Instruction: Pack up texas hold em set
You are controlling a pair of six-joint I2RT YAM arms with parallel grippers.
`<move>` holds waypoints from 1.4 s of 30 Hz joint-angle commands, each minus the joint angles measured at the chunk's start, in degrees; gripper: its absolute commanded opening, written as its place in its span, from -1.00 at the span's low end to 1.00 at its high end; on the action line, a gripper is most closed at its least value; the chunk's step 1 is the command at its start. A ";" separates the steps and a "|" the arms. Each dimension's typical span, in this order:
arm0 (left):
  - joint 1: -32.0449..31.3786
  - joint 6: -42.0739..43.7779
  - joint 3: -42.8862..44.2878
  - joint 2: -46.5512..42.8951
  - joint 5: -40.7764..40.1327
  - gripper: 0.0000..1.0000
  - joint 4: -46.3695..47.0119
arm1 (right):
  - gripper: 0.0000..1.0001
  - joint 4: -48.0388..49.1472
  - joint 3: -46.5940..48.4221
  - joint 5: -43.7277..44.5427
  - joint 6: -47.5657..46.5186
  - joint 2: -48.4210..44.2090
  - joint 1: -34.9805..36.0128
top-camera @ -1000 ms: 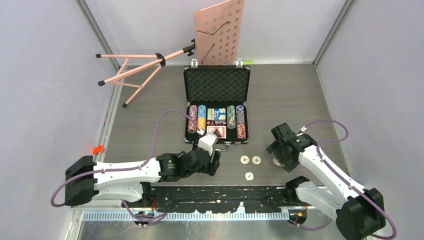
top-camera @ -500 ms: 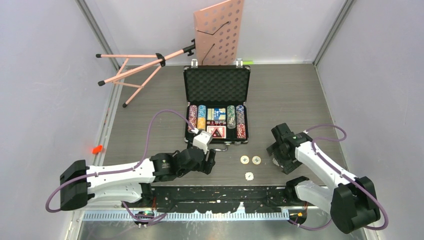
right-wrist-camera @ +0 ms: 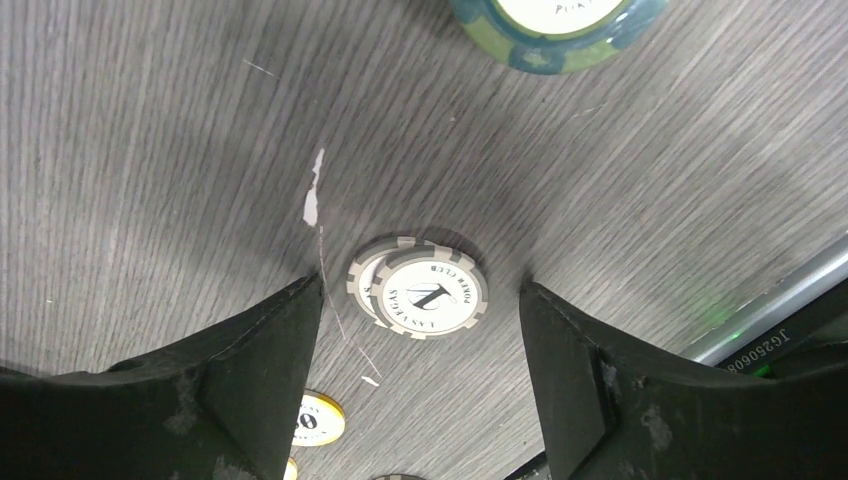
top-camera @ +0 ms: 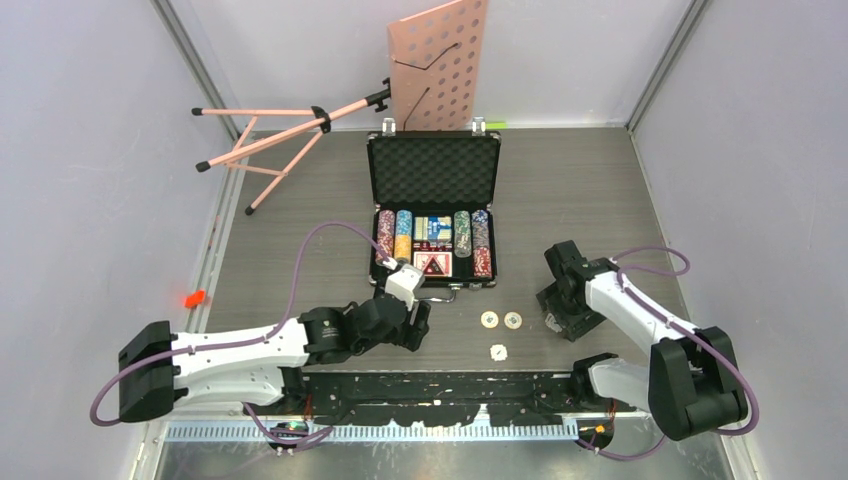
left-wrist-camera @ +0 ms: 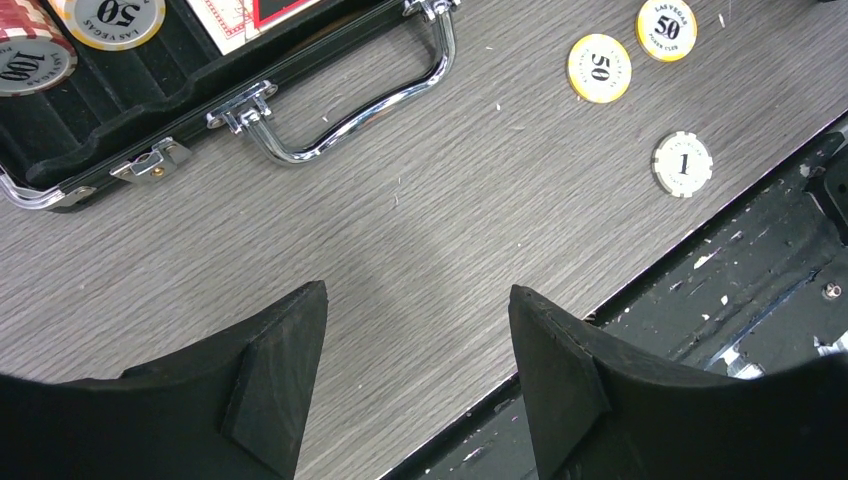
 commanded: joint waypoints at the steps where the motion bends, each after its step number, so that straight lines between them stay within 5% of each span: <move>1: 0.36 0.31 -0.19 -1.88 -0.09 0.39 0.37 | 0.51 1.63 0.88 1.14 -0.96 1.14 -0.64; 22: 1.00 1.35 0.34 -3.60 -1.56 0.38 -2.43 | -0.14 6.16 1.10 -2.22 0.12 4.52 -0.76; 42: 3.73 0.91 2.54 2.57 4.90 0.42 6.54 | -0.18 2.13 10.82 -9.67 -1.30 -0.42 1.99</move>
